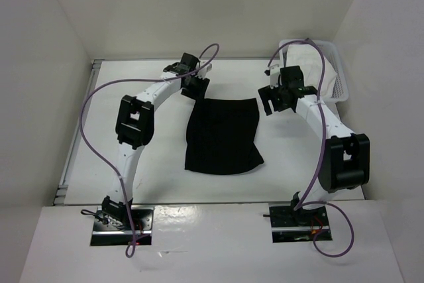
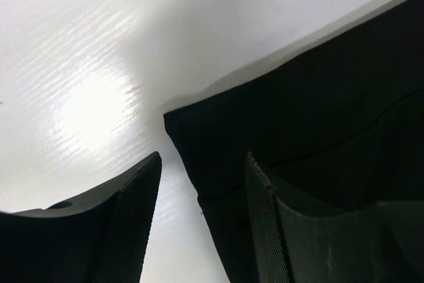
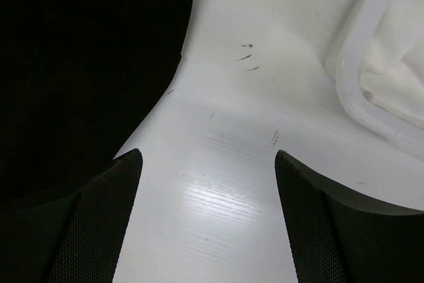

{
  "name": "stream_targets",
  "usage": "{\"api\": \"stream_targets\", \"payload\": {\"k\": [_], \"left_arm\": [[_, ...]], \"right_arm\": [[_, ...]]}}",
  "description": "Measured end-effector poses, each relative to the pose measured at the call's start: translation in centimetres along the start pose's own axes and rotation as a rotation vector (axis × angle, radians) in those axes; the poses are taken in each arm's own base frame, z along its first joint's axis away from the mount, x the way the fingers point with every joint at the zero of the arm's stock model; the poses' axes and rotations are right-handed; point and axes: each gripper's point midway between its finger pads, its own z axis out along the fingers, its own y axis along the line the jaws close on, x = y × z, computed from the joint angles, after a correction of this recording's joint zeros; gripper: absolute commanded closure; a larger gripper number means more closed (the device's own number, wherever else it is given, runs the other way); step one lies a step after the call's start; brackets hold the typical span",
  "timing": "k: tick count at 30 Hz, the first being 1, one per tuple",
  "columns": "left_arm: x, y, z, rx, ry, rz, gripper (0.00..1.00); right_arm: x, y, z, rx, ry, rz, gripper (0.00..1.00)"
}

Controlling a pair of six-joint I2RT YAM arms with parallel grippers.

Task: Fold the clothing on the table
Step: Flatten the skirt out

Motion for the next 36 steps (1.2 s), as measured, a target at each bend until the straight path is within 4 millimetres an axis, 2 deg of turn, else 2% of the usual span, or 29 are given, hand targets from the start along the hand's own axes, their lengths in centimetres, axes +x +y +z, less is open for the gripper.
{"api": "stream_targets", "payload": {"k": [8,12,16,20,21,24,27,29,31,33,34,36], "left_arm": [[-0.2,0.1,1.0,0.008,0.015,-0.004,0.44],[0.7,0.0,1.8,0.017,0.045,-0.009,0.51],[1.3,0.0,2.0,0.022,0.066,-0.014,0.6],[1.6,-0.1,2.0,0.029,0.077,-0.015,0.77],[1.7,-0.2,2.0,0.033,0.079,-0.014,0.85],[1.6,-0.4,1.3,0.041,0.097,-0.012,0.88],[-0.8,-1.1,-1.1,0.067,0.067,0.016,0.88],[-4.1,-1.8,-4.0,0.062,-0.027,0.062,0.87],[-6.9,-2.8,-7.8,0.044,-0.092,0.121,0.86],[-11.4,-4.5,-12.2,0.005,-0.237,0.207,0.86],[-13.3,-5.6,-14.6,-0.018,-0.311,0.253,0.86],[-15.8,-8.5,-19.7,-0.036,-0.434,0.344,0.85]], "right_arm": [[0.1,-0.3,0.0,0.002,0.001,0.009,0.15],[0.2,-0.6,0.0,0.006,0.002,0.015,0.15],[0.2,-0.6,0.0,0.006,0.002,0.015,0.15],[0.2,-0.6,0.0,0.003,0.001,0.015,0.15],[0.2,-0.5,0.0,0.002,0.001,0.015,0.15],[0.1,-0.4,0.0,-0.005,-0.001,0.015,0.15],[0.1,-0.3,-0.1,-0.011,-0.004,0.015,0.15],[0.0,-0.3,-0.1,-0.012,-0.008,0.015,0.15],[0.1,-0.2,-0.2,-0.012,-0.012,0.016,0.16],[0.2,-0.2,-0.3,-0.012,-0.012,0.02,0.16],[0.2,-0.2,-0.4,-0.013,-0.014,0.023,0.16],[0.1,-0.3,-0.5,-0.016,-0.019,0.029,0.16]]}}
